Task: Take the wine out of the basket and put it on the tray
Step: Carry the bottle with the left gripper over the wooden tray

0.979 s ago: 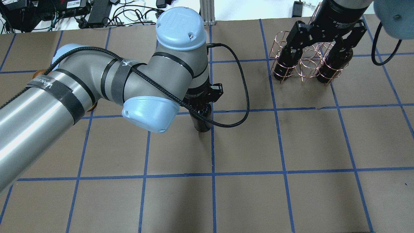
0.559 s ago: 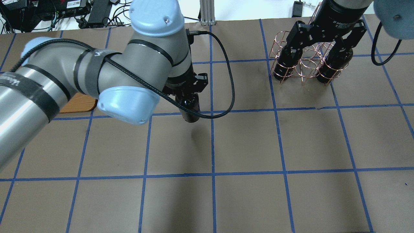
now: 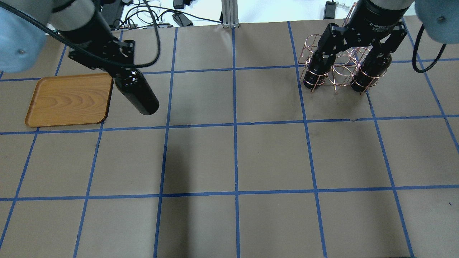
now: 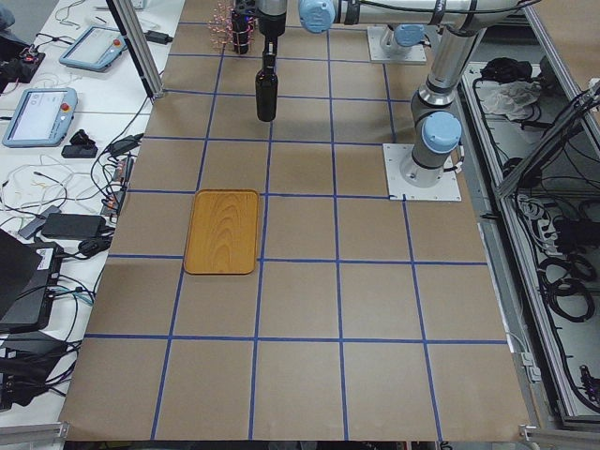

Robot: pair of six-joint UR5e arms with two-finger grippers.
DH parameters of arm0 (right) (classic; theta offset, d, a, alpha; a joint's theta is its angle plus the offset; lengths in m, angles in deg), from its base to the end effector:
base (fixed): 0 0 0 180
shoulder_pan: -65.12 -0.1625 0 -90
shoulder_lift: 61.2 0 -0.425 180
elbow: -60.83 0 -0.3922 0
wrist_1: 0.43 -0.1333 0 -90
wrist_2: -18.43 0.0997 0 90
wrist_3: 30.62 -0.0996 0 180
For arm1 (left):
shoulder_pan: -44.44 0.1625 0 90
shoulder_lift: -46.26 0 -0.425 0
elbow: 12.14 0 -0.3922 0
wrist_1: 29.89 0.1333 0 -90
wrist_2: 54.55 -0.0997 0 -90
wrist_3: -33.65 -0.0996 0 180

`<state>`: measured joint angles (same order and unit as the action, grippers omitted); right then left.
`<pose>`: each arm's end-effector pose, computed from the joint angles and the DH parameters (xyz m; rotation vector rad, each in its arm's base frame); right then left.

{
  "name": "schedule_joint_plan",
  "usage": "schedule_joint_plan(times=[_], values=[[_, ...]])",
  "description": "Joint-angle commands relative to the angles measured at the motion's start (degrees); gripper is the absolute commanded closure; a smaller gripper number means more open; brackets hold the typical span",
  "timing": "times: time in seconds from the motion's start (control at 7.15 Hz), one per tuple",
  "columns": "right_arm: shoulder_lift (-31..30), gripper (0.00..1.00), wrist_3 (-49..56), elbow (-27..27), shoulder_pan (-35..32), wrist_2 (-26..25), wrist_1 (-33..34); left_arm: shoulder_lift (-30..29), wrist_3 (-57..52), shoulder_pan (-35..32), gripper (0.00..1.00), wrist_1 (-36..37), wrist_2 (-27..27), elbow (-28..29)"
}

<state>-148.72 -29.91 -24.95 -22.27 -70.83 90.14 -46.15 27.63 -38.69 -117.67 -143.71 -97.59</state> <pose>0.1110 -0.5196 0.5035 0.0515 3.1288 -0.0636 -0.0720 -0.5292 0.5100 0.0224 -3.1332 0.1211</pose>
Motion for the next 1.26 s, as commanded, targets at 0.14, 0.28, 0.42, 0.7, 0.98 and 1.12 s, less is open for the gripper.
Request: schedule_joint_plan(times=[0.14,0.28,0.42,0.7,0.98,1.12], values=[[-0.4,0.0,-0.2,0.1,-0.1,0.3,-1.3,-1.9,-19.3,19.7,1.0,-3.4,3.0,2.3],[-0.5,0.0,-0.3,0.1,-0.1,0.3,-1.4,-3.1,-20.9,22.3,1.0,-2.8,3.9,2.2],[-0.5,0.0,-0.9,0.1,-0.1,0.2,-1.4,-4.7,-22.4,22.8,1.0,-1.0,3.5,2.4],[-0.5,0.0,-0.8,0.1,-0.1,0.2,-1.4,-8.2,-23.4,23.5,1.0,4.9,1.8,3.0],[-0.5,0.0,-0.8,0.1,-0.1,0.1,-1.4,-11.5,-23.8,23.5,1.0,8.9,1.4,5.5],[-0.5,0.0,-0.7,0.1,-0.1,0.1,-1.4,-13.5,-24.5,23.7,1.0,9.7,1.3,6.3]])
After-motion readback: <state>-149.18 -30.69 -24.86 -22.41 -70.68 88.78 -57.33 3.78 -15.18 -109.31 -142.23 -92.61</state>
